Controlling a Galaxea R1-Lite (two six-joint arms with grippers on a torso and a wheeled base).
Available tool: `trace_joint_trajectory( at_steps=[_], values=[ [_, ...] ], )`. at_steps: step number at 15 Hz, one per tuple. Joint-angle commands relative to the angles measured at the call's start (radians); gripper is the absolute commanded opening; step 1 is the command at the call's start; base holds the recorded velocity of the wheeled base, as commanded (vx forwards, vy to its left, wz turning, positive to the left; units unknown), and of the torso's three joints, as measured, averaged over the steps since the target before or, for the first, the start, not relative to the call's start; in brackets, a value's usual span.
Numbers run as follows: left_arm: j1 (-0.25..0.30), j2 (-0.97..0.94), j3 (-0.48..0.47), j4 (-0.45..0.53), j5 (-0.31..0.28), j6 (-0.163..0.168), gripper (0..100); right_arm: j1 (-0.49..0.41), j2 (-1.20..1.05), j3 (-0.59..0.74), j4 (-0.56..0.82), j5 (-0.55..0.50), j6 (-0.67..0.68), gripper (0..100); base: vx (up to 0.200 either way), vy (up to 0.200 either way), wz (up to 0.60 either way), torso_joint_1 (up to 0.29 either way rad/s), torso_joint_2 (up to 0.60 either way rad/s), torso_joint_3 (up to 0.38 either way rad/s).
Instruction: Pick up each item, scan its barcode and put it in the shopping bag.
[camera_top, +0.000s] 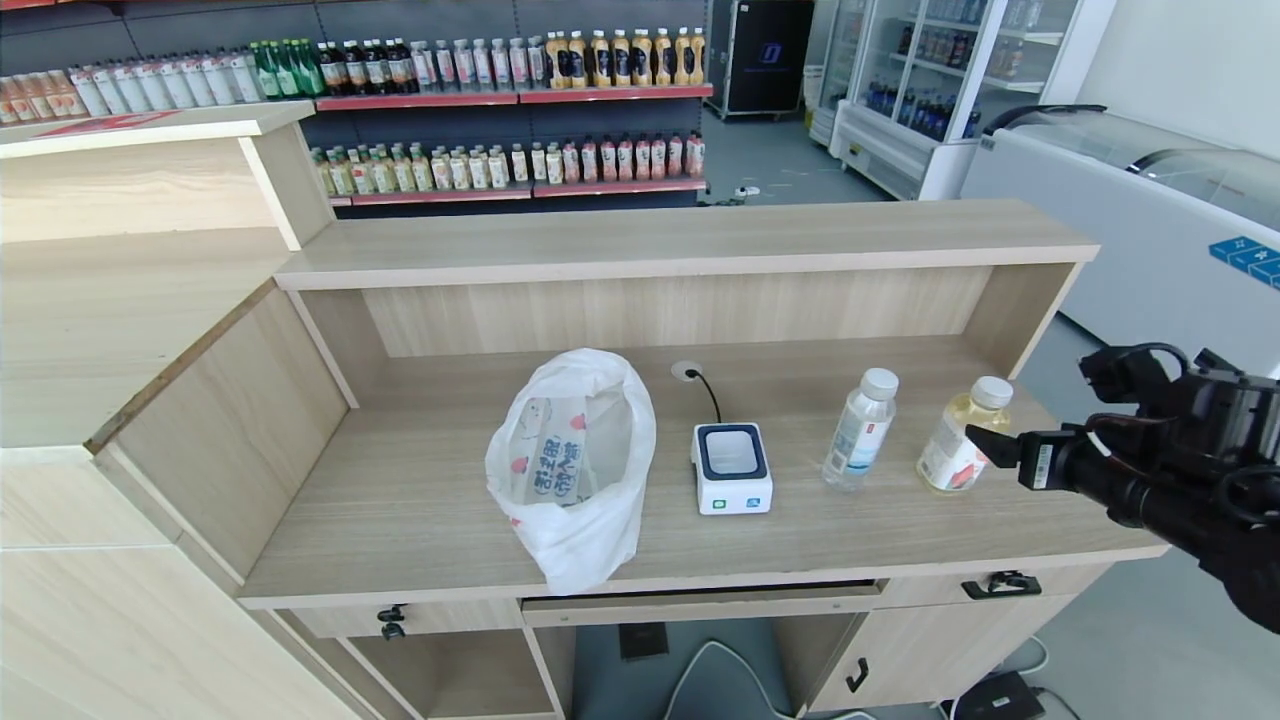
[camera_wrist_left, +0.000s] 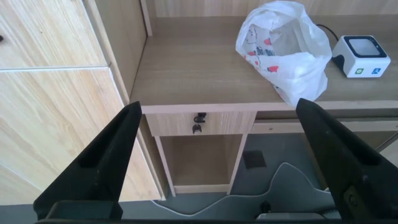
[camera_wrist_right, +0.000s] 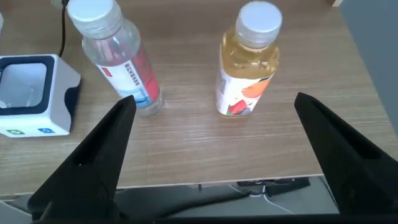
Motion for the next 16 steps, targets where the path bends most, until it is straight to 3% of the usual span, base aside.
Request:
trace_joint_trajectory(
  at_steps=[1, 8, 16],
  values=[
    [0.0, 0.0, 0.0, 0.0, 0.0, 0.0, 100, 0.036, 0.093, -0.002, -0.014, 0.001, -0.004, 100, 0.0, 0.0, 0.0, 0.0, 0.0, 0.0],
    [0.0, 0.0, 0.0, 0.0, 0.0, 0.0, 100, 0.116, 0.309, -0.13, -0.135, 0.001, -0.041, 100, 0.0, 0.0, 0.0, 0.0, 0.0, 0.0],
    [0.0, 0.0, 0.0, 0.0, 0.0, 0.0, 100, 0.125, 0.441, -0.294, -0.172, -0.001, -0.148, 100, 0.0, 0.0, 0.0, 0.0, 0.0, 0.0]
  ],
)
